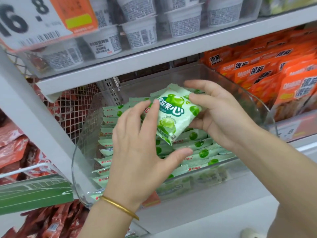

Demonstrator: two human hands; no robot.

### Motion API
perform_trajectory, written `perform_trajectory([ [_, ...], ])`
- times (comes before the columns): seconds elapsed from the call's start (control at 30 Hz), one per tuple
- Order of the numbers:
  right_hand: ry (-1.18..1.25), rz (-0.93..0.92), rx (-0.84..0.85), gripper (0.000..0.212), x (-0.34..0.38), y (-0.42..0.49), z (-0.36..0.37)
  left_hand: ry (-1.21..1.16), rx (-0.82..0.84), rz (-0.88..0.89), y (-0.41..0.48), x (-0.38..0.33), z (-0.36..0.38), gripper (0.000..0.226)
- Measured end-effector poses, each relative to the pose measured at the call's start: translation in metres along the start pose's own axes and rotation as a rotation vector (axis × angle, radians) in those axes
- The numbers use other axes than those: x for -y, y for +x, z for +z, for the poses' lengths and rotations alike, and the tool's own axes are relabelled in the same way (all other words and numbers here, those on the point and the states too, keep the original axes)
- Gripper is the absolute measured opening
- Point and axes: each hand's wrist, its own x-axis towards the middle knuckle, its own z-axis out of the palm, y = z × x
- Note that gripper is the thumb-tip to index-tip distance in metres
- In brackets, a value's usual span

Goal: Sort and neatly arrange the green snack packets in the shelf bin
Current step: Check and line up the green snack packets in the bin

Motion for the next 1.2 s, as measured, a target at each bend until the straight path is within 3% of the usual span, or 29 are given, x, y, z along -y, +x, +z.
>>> perform_trajectory([
  [0.1, 0.031, 0.021, 0.061, 0.022, 0.001, -0.001, 0.001, -0.08, -0.036, -0.029, 0.0, 0.005, 0.0, 0.067],
  [0.17, 0.018, 0.055, 0.055, 0.035, 0.0, 0.0, -0.001, -0.187, -0.071, -0.075, 0.001, 0.006, -0.003, 0.053],
  [0.3, -0.183, -0.019, -0.003, 0.037, -0.001, 0.002, -0.007, -0.572, -0.082, -0.291, 0.005, -0.003, -0.012, 0.017],
  [0.4, -0.26, -0.073, 0.036, 0.01, -0.001, 0.003, -0.006, -0.787, -0.059, -0.424, 0.005, -0.003, -0.012, 0.037],
  [0.53, -0.24, -0.104, 0.092, 0.03, -0.005, 0.001, -0.001, -0.994, 0.016, -0.43, 0.006, -0.002, -0.012, 0.035],
  [0.63, -0.175, -0.12, 0.068, 0.031, -0.006, -0.001, 0.003, -1.064, 0.092, -0.403, 0.006, -0.006, -0.011, 0.041],
  [0.73, -0.147, -0.122, 0.053, 0.028, -0.006, 0.0, 0.003, -1.101, 0.08, -0.385, 0.006, -0.005, -0.011, 0.05],
  [1.03, -0.143, -0.133, 0.054, 0.016, -0.008, -0.001, 0.004, -1.089, 0.056, -0.39, 0.005, -0.003, -0.01, 0.041],
  [1.2, -0.21, -0.113, 0.038, 0.027, -0.009, 0.0, 0.002, -1.078, 0.007, -0.559, 0.005, 0.0, -0.006, 0.049],
])
